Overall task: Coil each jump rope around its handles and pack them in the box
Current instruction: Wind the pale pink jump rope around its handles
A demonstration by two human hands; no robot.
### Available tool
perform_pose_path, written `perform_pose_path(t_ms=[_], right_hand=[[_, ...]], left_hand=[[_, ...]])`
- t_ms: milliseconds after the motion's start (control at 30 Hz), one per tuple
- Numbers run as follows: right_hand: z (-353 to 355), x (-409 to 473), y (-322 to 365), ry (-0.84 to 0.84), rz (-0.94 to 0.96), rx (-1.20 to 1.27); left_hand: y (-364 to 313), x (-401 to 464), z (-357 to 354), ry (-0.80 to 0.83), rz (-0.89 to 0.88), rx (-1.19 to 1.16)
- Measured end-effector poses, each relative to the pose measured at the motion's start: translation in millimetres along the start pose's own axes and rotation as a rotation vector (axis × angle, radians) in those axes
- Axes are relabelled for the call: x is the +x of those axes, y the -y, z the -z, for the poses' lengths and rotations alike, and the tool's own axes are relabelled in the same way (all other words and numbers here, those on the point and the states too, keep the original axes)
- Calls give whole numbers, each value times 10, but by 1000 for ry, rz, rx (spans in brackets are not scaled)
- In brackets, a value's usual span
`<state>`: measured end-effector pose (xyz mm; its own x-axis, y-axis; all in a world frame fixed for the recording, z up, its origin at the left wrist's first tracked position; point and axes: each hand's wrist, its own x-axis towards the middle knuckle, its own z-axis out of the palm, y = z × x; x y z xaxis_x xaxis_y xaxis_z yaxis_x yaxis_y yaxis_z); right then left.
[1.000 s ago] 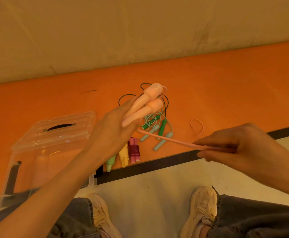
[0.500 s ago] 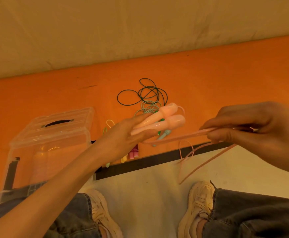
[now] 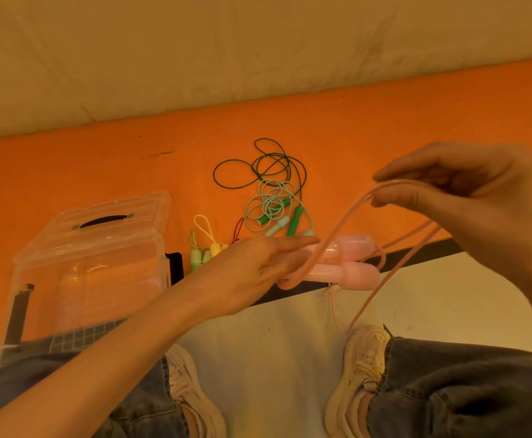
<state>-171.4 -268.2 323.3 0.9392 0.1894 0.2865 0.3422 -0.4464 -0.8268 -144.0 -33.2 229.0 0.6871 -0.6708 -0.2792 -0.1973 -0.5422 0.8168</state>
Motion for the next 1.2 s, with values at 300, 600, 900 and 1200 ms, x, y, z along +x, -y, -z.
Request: perform_pose_path(t_ms=[300, 600, 900, 1200], right_hand=[[-67, 127, -119, -56, -101, -7], [-128, 163, -112, 22, -98, 92], [424, 68, -333, 240, -243, -228], [115, 212, -309, -24, -70, -171]], left_hand=[[-158, -87, -79, 35, -36, -187], [-47, -96, -191, -95, -116, 527], [5, -172, 149, -143, -57, 636], [-20, -180, -97, -173, -262, 922]])
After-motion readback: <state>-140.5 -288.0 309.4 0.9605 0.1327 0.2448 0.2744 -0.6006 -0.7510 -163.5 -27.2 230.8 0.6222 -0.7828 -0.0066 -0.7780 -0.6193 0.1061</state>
